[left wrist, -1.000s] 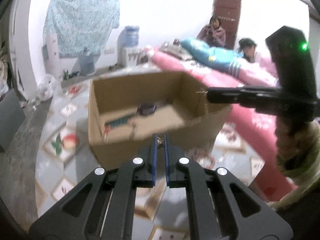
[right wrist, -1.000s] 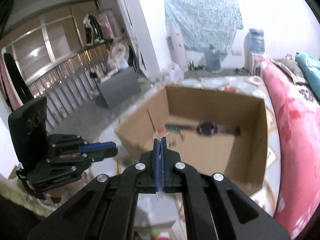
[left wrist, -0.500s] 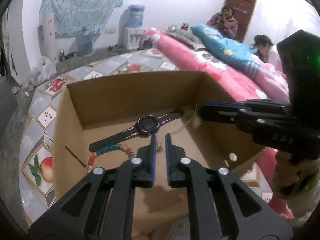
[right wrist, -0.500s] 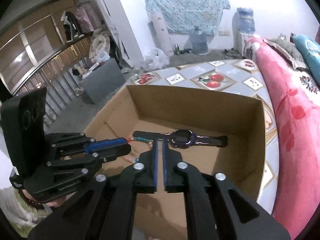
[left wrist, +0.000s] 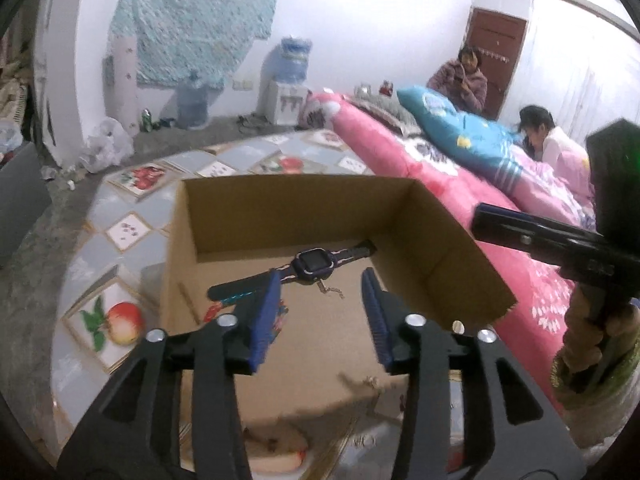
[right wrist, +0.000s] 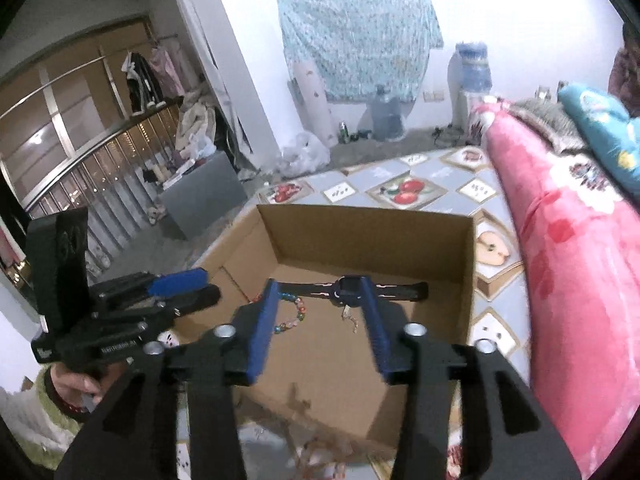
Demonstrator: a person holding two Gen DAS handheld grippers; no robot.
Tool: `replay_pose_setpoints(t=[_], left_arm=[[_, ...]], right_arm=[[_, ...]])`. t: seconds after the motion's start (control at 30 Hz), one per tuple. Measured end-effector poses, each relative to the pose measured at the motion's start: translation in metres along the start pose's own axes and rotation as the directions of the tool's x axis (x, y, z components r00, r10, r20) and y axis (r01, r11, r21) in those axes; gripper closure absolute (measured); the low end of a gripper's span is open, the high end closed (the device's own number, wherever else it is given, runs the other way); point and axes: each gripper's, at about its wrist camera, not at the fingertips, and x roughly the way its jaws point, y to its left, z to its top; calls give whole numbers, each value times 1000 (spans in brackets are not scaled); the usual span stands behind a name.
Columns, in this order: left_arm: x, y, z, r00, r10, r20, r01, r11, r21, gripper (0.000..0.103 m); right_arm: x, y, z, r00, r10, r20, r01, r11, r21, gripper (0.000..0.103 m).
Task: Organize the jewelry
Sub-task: 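Withdraw both grippers from the box toward the silver ring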
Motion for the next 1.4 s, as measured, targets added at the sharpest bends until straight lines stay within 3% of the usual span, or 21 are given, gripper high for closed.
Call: replay_pose_setpoints(t=[0.1,0.17,0.27,0.37,0.53,0.73,0.93,1.0,1.1,1.17,1.27,1.4], left_arm=[[-32,0,-14,999,22,39,-23,1000,4,47],[-50,-1,-24,998,40,54,-40,999,10,40],[-74,-1,-46,996,58,66,-59,998,12,29],[-82,-1,-71,997,75,33,-75,997,10,22],[-68,1,-110,993,94,-67,-96,995,-30,21],[-43,5,-137,975,185,-125,-186,983,7,21],[-4,17,-149,940,260,-219,-259,965,34,21],[5,20,-151,932,269,-242,-267,963,42,21],[14,21,-154,921,291,-260,-281,957,76,19],[18,23,-155,917,306,-258,-291,952,96,17],[21,24,-155,917,311,-251,-294,950,103,14],[24,28,-155,917,305,-257,-296,952,76,9]], right_arm=[[-29,17,-10,1000,-20,22,21,999,-50,38],[-47,31,-19,998,-57,26,59,993,-105,22],[-65,52,-34,988,-154,25,156,970,-186,6],[-70,70,-51,968,-251,3,241,927,-289,6],[-63,89,-70,939,-336,-74,285,881,-378,6],[-57,86,-89,973,-212,-90,178,940,-291,6],[-18,89,-127,970,-206,-129,174,960,-220,7],[-3,94,-135,972,-178,-153,141,964,-223,13],[20,99,-143,969,-161,-189,110,961,-255,32],[37,97,-145,960,-152,-234,90,963,-255,51],[58,93,-146,950,-128,-286,54,966,-253,65],[73,93,-146,945,-126,-302,42,962,-269,72]])
